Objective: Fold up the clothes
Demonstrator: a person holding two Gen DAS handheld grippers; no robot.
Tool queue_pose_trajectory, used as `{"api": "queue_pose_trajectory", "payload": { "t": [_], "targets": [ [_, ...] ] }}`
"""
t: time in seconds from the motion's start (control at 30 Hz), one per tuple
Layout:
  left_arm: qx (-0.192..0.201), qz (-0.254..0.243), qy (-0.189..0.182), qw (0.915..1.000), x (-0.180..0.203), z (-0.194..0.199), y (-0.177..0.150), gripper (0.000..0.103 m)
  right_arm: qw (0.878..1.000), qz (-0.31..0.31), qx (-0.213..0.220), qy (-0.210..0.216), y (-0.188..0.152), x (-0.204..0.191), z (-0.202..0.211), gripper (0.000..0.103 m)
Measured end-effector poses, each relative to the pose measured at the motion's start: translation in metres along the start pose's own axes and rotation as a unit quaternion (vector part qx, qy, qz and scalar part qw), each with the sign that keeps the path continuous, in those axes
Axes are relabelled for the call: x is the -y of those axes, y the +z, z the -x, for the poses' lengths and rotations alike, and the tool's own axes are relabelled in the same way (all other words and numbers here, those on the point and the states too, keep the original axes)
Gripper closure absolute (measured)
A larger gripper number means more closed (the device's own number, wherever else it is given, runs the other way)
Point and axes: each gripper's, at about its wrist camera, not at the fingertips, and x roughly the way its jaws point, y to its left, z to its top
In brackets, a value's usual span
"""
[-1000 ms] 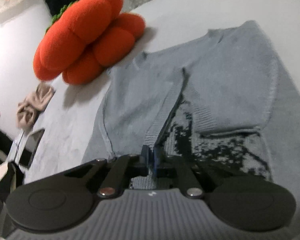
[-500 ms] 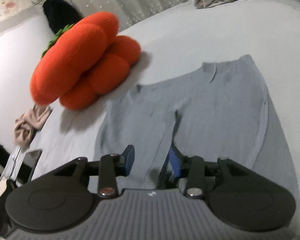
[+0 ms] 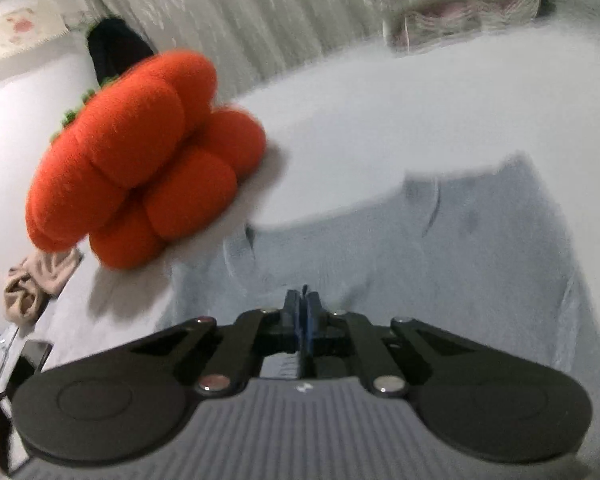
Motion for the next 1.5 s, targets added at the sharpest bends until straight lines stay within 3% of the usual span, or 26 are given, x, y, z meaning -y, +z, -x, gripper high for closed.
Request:
{"api": "queue_pose_trajectory", "payload": {
  "t": [0.07,0.2,0.27,0.33,0.4,0.43,0.63,0.83,1.1,1.33,1.4,1.5],
  "targets": [
    [-0.016,-0.003,0.004,0.9999,0.0,-0.006,-0.001,0.083,1.0,0.014,0.02,-0.016,0.0,-0.001,0.002,0.099],
    [-0.014,-0.012,0.008,0.9998,0.002,-0.007,-0.001,0.082,1.0,0.001,0.007,-0.012,-0.001,0.003,0.004,0.097],
    [-0.009,-0.011,0.009,0.9999,0.002,-0.006,0.0,0.082,1.0,-0.006,0.0,-0.01,-0.001,0.005,0.005,0.087],
    [-0.005,-0.006,0.013,0.9999,0.001,-0.006,0.0,0.082,1.0,-0.012,-0.007,-0.008,-0.001,0.007,0.006,0.086],
    [-0.006,-0.005,0.014,0.9999,0.0,-0.007,0.0,0.082,1.0,-0.019,-0.014,-0.005,-0.002,0.009,0.01,0.066],
    [-0.007,-0.006,0.015,0.9998,0.0,-0.008,0.0,0.082,1.0,-0.021,-0.016,-0.003,-0.003,0.009,0.015,0.064],
    [-0.021,-0.03,0.017,0.9992,0.013,-0.007,-0.007,0.078,0.998,-0.026,-0.053,0.003,-0.015,0.008,0.049,0.064],
    [-0.034,-0.019,0.001,0.9992,0.035,0.009,-0.017,0.076,0.995,-0.041,-0.088,0.008,-0.036,0.01,0.083,0.064],
    [-0.022,-0.09,0.019,0.9955,0.077,0.051,-0.038,0.072,0.986,-0.12,-0.11,0.025,-0.058,0.022,0.12,0.06],
    [0.02,-0.082,0.06,0.9946,0.071,0.084,-0.048,0.065,0.985,-0.122,-0.116,0.027,-0.063,0.02,0.147,0.058],
    [0.011,-0.074,0.06,0.9954,0.066,0.087,-0.053,0.065,0.985,-0.123,-0.116,0.024,-0.066,0.022,0.153,0.052],
    [-0.009,-0.085,0.061,0.9944,0.064,0.09,-0.064,0.065,0.983,-0.131,-0.125,0.02,-0.071,0.03,0.16,0.052]
  ]
}}
